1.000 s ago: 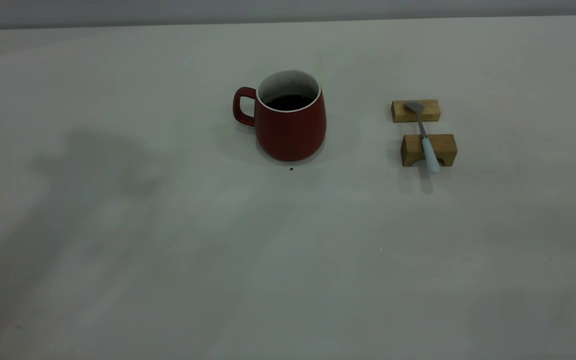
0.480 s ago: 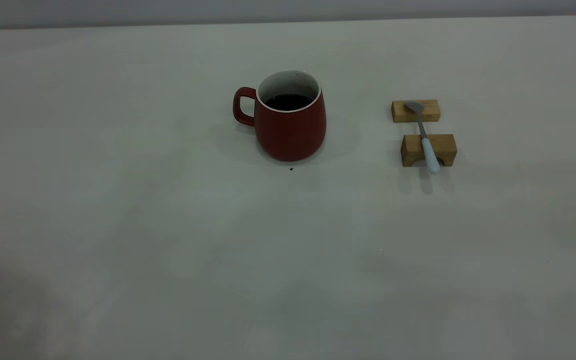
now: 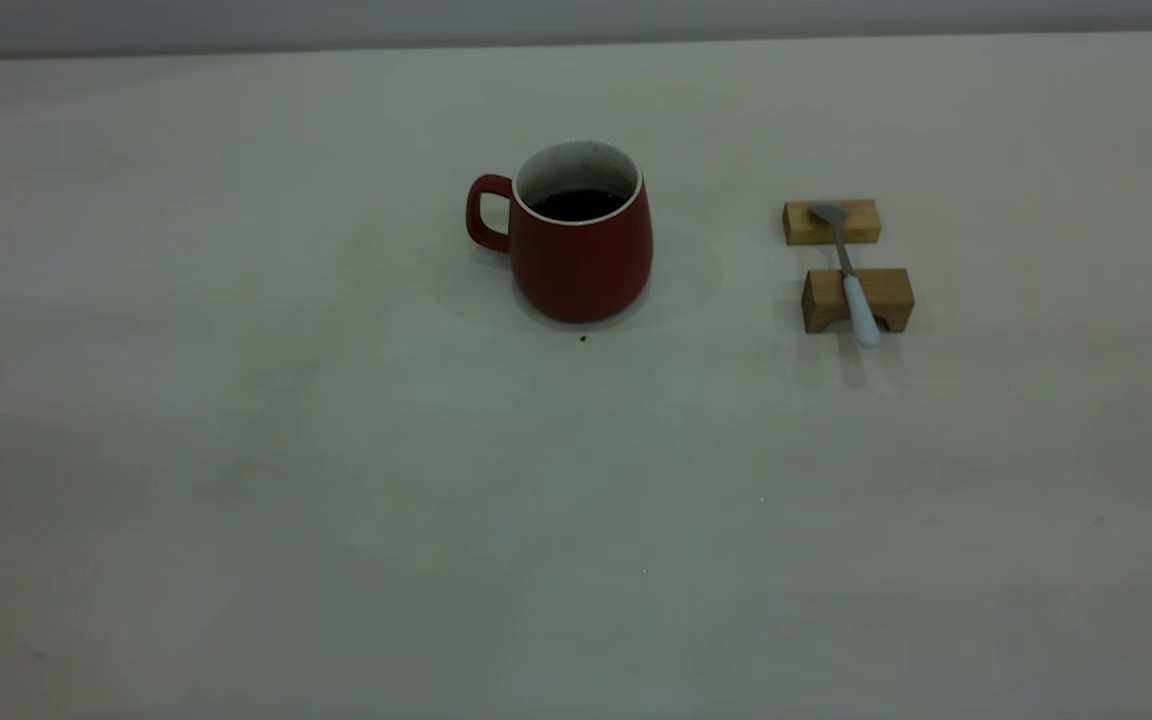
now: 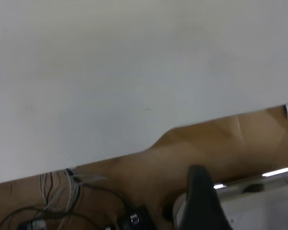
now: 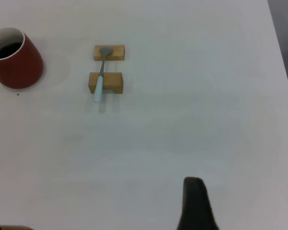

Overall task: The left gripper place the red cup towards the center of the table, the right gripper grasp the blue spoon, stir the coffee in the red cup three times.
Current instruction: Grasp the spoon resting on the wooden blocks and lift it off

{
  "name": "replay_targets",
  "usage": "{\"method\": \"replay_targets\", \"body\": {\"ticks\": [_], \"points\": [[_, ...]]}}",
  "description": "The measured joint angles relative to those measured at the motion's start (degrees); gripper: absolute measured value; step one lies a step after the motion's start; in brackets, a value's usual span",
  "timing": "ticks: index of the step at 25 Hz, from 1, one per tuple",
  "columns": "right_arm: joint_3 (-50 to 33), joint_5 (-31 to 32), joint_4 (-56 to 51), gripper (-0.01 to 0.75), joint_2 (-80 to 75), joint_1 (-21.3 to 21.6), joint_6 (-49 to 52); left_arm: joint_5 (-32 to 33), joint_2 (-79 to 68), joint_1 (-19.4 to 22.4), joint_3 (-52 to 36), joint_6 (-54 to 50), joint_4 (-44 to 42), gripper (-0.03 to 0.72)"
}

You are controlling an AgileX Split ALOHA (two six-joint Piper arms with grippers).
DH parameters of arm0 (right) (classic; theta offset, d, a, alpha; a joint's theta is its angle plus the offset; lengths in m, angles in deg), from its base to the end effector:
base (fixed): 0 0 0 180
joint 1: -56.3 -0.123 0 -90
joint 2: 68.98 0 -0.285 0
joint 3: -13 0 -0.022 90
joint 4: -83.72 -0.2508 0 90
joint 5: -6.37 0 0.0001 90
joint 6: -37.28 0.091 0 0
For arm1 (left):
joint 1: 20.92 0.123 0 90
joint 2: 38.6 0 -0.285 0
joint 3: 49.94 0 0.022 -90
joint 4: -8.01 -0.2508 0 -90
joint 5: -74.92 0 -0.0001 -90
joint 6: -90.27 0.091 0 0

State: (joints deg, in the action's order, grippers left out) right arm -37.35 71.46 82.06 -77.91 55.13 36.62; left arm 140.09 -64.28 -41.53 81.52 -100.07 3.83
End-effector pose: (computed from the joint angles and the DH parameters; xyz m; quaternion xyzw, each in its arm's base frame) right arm -0.0022 0.0023 0.2628 -0.0149 0.8842 0.0165 0.4665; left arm 0.0373 -0.0076 0.2669 0.0868 0.9332 -0.0575 0.3439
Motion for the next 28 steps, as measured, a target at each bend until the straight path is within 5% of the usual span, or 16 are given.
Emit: {"method": "replay_targets", "body": {"ticks": [10,20,28], "points": [[0.0,0.0,0.0,0.569,0.0,0.0,0.0,-0.3,13.5,0.6,-0.4,0.6,-0.4,0.558],[0.0,0.0,-0.3,0.569,0.0,0.0,0.1,0.0,19.0,15.0,-0.4,0.6,-0.4,0.558],[0.2,-2.4,-8.0,0.587,-6.5,0.0,-1.5,0.0,19.0,17.1,-0.4,0.6,-0.4,0.558]]}}
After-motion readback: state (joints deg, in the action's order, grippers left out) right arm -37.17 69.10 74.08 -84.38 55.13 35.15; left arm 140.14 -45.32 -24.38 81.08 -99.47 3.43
